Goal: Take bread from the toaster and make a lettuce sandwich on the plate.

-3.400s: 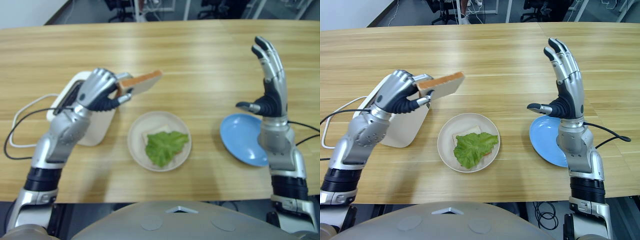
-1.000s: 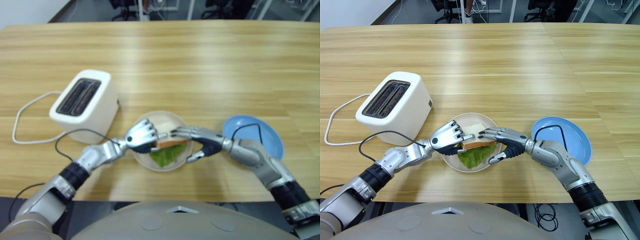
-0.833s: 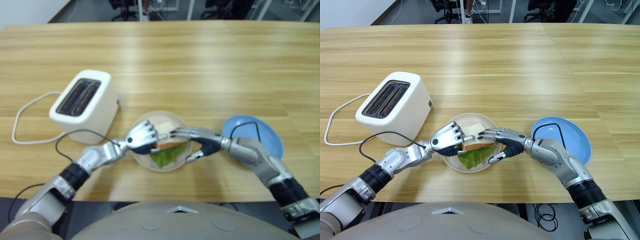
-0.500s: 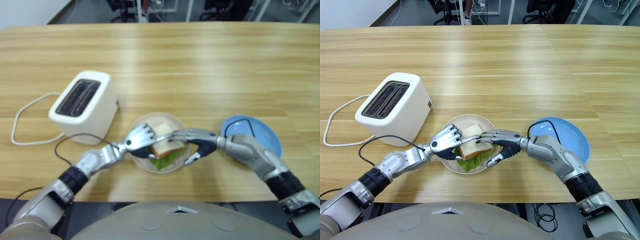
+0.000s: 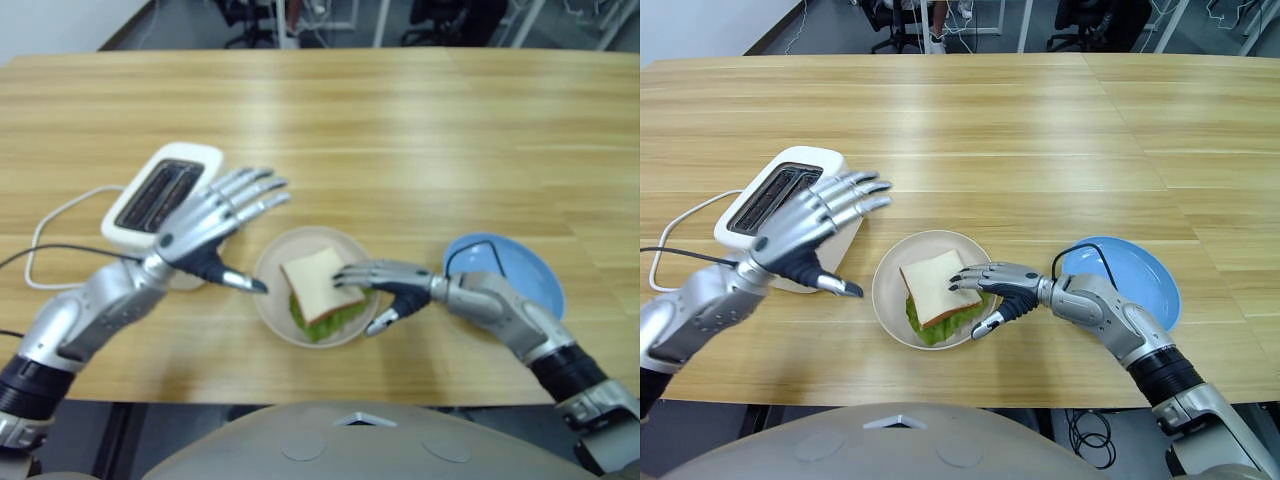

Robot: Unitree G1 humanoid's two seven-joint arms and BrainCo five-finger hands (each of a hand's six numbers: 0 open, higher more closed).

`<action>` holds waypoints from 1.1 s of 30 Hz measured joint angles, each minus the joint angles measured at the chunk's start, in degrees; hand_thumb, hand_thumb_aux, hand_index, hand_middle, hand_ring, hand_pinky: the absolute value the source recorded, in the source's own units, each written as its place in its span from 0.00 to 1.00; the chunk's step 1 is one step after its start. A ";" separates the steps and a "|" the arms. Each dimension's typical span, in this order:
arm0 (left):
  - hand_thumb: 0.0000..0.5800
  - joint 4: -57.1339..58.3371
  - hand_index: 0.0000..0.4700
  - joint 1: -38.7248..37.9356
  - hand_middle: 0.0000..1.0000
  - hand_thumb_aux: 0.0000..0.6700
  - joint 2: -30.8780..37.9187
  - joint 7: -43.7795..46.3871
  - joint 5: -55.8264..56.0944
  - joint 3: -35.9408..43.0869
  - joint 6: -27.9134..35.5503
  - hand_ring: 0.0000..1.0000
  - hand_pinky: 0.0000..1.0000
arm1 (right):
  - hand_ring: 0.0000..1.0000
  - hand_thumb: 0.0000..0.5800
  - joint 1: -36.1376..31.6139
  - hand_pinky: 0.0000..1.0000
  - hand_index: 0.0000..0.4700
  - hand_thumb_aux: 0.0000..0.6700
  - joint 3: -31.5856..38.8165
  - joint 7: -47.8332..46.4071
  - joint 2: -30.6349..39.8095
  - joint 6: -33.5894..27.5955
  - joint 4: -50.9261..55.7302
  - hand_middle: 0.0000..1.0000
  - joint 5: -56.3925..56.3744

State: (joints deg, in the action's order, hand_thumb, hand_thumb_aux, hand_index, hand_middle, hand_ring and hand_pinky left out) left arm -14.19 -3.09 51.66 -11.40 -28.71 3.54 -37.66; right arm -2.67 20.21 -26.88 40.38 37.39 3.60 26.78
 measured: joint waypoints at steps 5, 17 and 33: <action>1.00 4.61 0.98 -5.23 1.00 1.00 1.10 10.49 17.60 3.11 -7.59 1.00 1.00 | 1.00 1.00 3.35 1.00 0.98 1.00 -9.70 3.90 -0.77 3.10 -3.39 1.00 -15.96; 1.00 13.01 0.98 -15.15 1.00 1.00 5.72 44.64 38.45 15.70 -7.23 1.00 1.00 | 1.00 1.00 24.46 1.00 0.98 1.00 -11.93 -21.57 9.75 2.93 -8.87 1.00 -52.42; 1.00 38.81 0.98 4.99 1.00 1.00 -14.66 33.50 4.56 21.51 -7.44 1.00 1.00 | 1.00 1.00 6.45 1.00 0.98 1.00 0.10 -13.03 -11.25 4.95 19.02 1.00 -20.71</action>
State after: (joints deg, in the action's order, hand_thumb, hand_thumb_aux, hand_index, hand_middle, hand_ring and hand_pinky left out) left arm 24.62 1.90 37.00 22.10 -24.14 25.05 -45.10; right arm 3.78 20.31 -39.91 29.14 42.33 22.62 6.07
